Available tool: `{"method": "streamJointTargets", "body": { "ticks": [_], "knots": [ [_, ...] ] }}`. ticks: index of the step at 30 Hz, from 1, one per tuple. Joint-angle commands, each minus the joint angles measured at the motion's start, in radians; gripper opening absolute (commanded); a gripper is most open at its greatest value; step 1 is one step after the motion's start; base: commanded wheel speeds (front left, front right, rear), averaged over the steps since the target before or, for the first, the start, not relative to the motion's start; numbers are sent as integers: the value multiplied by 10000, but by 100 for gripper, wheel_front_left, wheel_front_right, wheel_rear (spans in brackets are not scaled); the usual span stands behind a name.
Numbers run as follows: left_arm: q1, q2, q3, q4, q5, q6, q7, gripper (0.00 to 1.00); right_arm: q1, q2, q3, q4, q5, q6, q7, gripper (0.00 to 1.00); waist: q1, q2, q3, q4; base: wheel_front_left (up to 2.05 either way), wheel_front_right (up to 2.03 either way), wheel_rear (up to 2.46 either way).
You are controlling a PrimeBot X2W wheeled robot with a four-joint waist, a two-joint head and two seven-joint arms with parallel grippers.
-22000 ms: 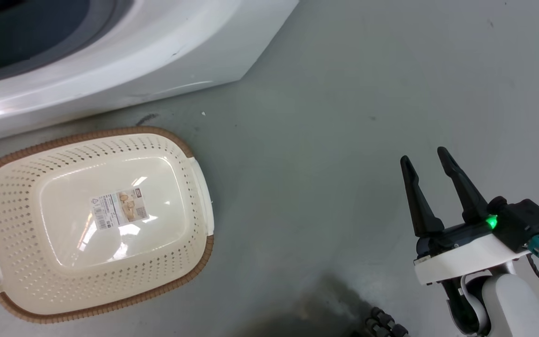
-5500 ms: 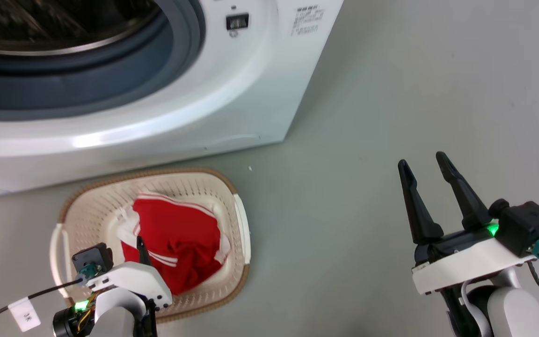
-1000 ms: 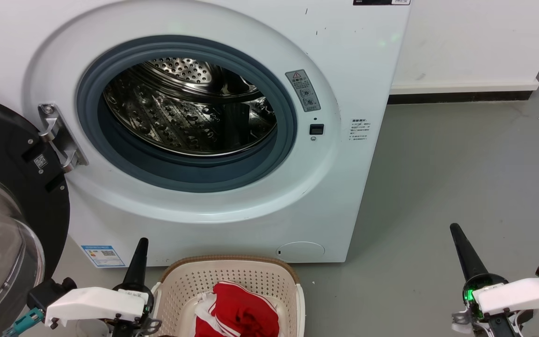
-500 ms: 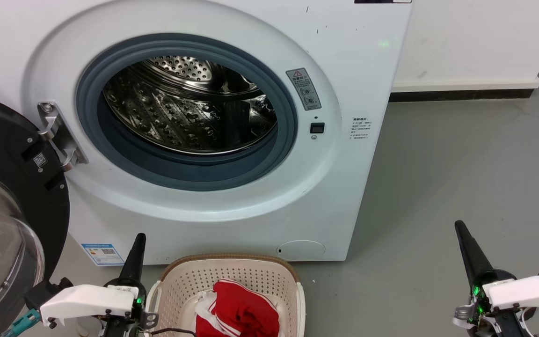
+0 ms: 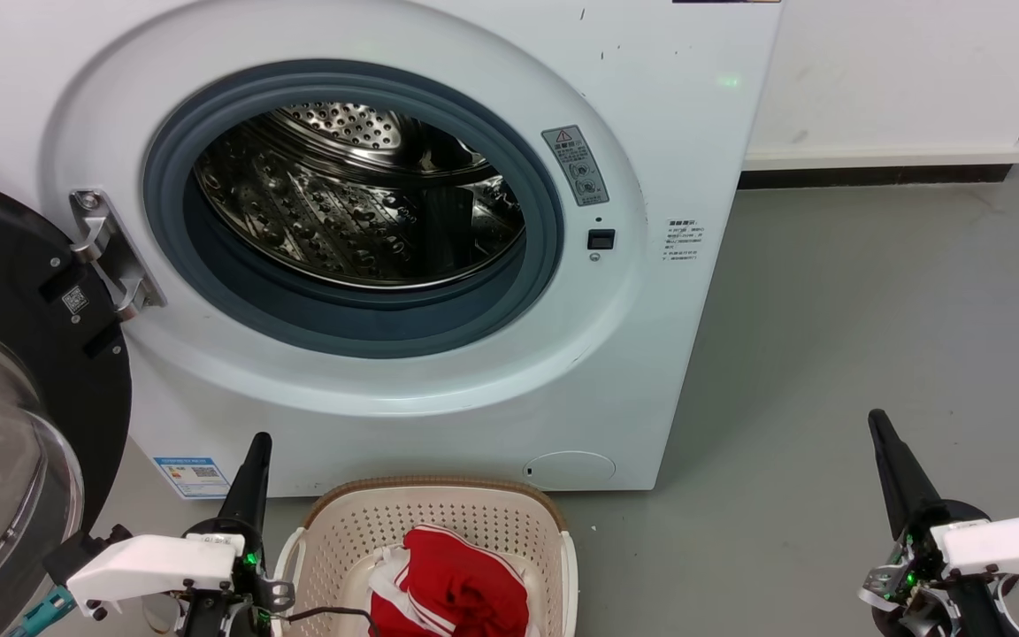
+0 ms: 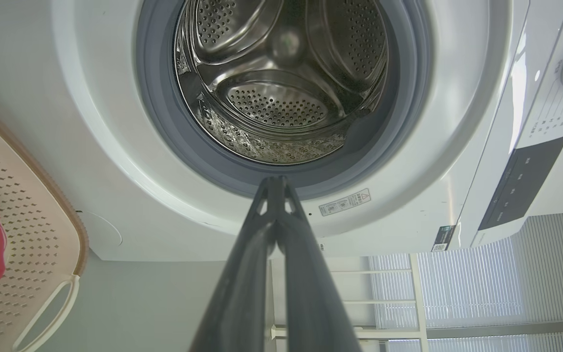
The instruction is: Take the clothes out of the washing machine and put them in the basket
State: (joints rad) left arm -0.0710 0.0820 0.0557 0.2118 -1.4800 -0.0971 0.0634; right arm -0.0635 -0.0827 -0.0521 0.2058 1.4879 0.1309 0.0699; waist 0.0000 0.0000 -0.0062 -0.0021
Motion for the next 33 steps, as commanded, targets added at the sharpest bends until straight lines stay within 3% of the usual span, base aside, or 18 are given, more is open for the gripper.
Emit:
{"method": "streamJointTargets", "body": {
  "ticks": [1,22,33],
  "knots": [
    [-211,-40,66,10,-173,-78,53,0,-277,13,-37,50,198,-2,23,0,0,0,4,1,0,0,0],
    [-419,-133,349,353,-1610,-380,318,0,-480,62,-260,420,1621,-3,152,0,0,0,93,21,0,0,0],
    [-385,-156,381,343,-1508,-368,352,0,-488,106,-319,402,1497,-3,185,0,0,0,93,21,0,0,0]
  ]
}}
